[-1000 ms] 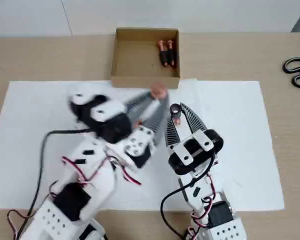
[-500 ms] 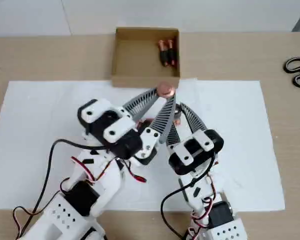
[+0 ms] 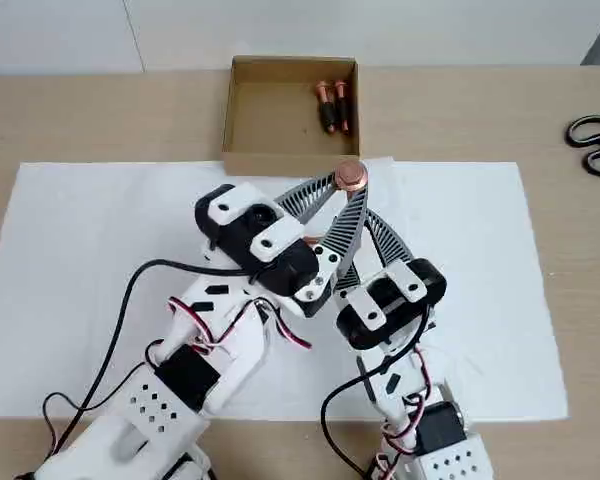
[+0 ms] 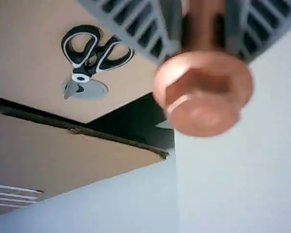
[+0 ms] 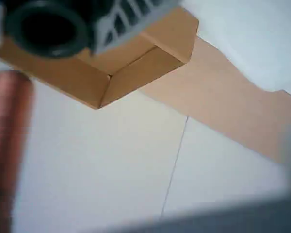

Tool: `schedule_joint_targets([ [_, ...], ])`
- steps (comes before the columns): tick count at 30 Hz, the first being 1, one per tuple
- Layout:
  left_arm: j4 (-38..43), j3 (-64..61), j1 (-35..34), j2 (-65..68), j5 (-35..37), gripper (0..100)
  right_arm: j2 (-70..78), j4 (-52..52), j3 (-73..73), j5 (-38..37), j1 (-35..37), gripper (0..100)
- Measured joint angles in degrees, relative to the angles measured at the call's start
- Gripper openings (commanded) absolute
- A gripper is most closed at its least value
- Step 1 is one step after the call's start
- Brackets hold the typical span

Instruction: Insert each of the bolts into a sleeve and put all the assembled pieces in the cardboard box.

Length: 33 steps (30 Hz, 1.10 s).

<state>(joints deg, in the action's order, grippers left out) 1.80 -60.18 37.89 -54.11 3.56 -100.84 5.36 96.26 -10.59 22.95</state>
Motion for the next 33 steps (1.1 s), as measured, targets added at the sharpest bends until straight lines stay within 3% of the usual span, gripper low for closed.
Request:
schedule_joint_targets([
  [18, -2.02, -4.48, 0.00, 0.09, -0.18, 1, 0.09, 0.00, 0.00, 0.00, 0.18, 0.5],
  [22, -2.29, -4.48, -0.09, 0.09, -0.35, 12, 0.09, 0.00, 0.00, 0.00, 0.18, 0.5],
  [26, -8.26, -4.40, -0.18, 0.09, -0.09, 23, 0.09, 0.00, 0.00, 0.00, 0.09, 0.5],
  [33, -11.87, -4.04, -0.26, -0.09, -0.09, 24, 0.18, 0.09, 0.00, -0.09, -0.09, 0.5],
])
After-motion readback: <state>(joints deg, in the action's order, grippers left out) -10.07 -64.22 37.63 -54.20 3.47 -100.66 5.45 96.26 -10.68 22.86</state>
